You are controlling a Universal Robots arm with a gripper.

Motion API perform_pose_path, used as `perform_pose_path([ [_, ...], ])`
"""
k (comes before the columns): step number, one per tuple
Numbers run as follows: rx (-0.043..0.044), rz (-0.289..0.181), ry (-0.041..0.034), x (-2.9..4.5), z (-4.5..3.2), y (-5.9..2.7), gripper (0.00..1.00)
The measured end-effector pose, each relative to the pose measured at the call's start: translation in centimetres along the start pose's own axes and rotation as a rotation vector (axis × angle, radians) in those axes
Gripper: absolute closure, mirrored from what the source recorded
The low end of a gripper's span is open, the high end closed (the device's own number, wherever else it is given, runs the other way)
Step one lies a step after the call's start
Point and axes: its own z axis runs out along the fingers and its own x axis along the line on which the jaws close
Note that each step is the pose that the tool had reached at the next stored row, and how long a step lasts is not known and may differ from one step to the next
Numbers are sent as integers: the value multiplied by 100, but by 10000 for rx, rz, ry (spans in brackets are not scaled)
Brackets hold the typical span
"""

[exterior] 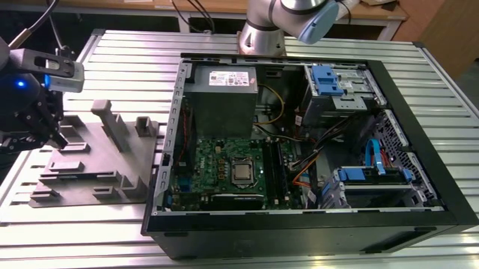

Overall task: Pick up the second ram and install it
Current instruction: 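Pick up the second ram and move it above second insertion slot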

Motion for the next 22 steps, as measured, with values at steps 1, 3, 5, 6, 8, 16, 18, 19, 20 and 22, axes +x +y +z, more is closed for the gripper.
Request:
perform_pose_path([
  [1, 0, -2, -1, 1, 14, 0, 93],
  [3, 0, -7, 0, 2, 34, -1, 93],
  [5, -1, -13, 1, 2, 46, -1, 93],
  [6, -1, -17, 0, 3, 52, -1, 93],
  [8, -1, -25, 0, 3, 65, -1, 93],
  [16, -3, -69, 1, 6, 114, -2, 93],
  [18, -5, -79, 2, 6, 125, -2, 93],
  [19, -5, -83, 2, 6, 130, -3, 93],
  [20, -4, -88, 2, 7, 135, -3, 93],
  [22, -5, -100, 2, 7, 145, -3, 93],
])
